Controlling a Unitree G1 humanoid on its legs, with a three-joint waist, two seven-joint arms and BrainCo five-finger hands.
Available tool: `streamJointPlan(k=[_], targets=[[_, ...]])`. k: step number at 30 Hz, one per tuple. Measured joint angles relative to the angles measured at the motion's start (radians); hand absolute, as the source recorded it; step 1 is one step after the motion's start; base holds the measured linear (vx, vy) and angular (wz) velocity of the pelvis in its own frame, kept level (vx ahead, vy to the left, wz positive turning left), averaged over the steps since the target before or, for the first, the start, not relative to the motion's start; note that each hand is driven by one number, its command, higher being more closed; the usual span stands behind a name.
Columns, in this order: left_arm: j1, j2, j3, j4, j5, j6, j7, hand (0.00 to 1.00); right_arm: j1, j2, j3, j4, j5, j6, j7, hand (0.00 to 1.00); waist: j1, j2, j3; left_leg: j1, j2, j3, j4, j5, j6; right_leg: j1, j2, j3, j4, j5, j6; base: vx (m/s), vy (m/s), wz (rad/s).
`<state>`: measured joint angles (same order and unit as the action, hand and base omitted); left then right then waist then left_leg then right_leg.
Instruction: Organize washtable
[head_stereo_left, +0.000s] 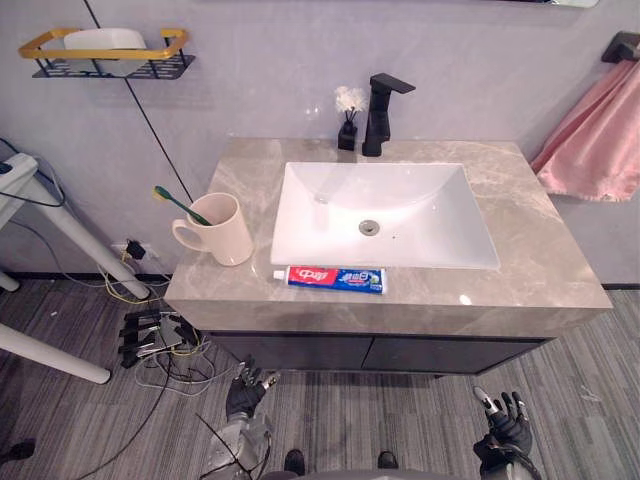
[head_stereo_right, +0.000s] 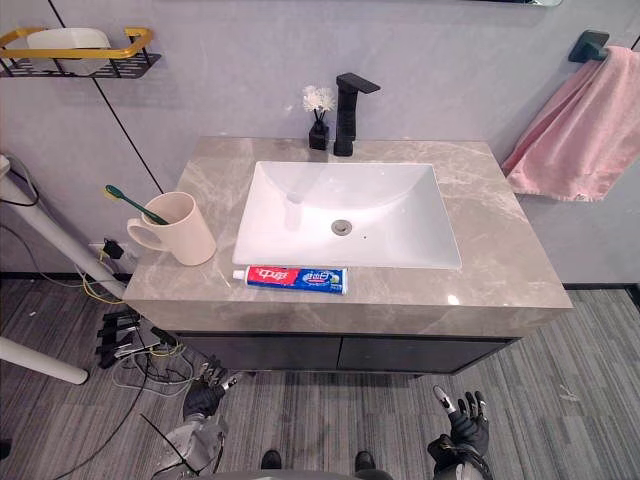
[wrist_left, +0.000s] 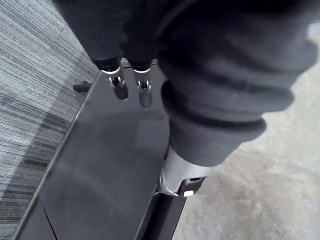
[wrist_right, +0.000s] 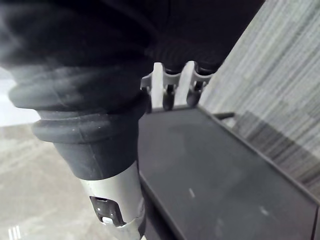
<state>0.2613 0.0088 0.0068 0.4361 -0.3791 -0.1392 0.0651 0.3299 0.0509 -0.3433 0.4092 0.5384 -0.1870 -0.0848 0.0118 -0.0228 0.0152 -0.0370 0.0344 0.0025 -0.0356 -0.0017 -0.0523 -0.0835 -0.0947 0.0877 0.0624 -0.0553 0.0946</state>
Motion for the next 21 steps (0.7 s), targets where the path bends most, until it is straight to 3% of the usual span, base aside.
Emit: streamJointPlan(k=[9, 13, 15, 18, 21], targets=[[-0.006, 0.005, 0.001, 0.000, 0.000, 0.000, 0.001, 0.00, 0.004, -0.004, -0.005, 0.012, -0.001, 0.001, 0.000, 0.00, -0.004, 0.000, 0.000, 0.017, 0.008, 0.038, 0.003, -0.003, 0.000, -0.004, 0.009, 0.035, 0.004, 0.002, -0.002, -0.03, -0.005, -0.12], [-0.027, 0.023, 0.009, -0.010, 0.000, 0.000, 0.002, 0.00, -0.021, -0.039, -0.166, 0.019, -0.041, 0.024, -0.012, 0.00, -0.026, -0.001, 0.000, 0.016, 0.017, 0.071, 0.003, -0.017, -0.004, -0.023, 0.019, 0.069, 0.001, 0.006, -0.007, -0.02, -0.013, -0.26], [-0.027, 0.041, 0.022, -0.032, 0.000, 0.001, 0.001, 0.00, -0.050, -0.095, -0.313, 0.018, -0.065, 0.033, -0.036, 0.00, -0.030, -0.009, 0.004, 0.013, 0.016, 0.084, 0.008, -0.026, -0.004, -0.026, 0.022, 0.082, -0.001, 0.008, -0.008, 0.02, -0.007, -0.19], [-0.023, 0.060, 0.041, -0.049, 0.003, -0.002, -0.012, 0.00, -0.087, -0.263, -0.534, -0.005, -0.082, 0.032, -0.092, 0.00, -0.057, -0.008, 0.003, 0.006, 0.016, 0.077, 0.009, -0.028, -0.005, -0.025, 0.022, 0.079, -0.012, 0.011, -0.004, 0.06, -0.015, 0.01], [-0.019, 0.063, 0.034, -0.048, 0.009, -0.002, -0.029, 0.00, -0.117, -0.383, -0.645, -0.027, -0.111, 0.009, -0.126, 0.00, -0.061, -0.015, 0.005, -0.005, 0.017, 0.061, 0.018, -0.029, -0.002, -0.026, 0.023, 0.067, -0.016, 0.013, -0.001, 0.06, -0.024, 0.10]])
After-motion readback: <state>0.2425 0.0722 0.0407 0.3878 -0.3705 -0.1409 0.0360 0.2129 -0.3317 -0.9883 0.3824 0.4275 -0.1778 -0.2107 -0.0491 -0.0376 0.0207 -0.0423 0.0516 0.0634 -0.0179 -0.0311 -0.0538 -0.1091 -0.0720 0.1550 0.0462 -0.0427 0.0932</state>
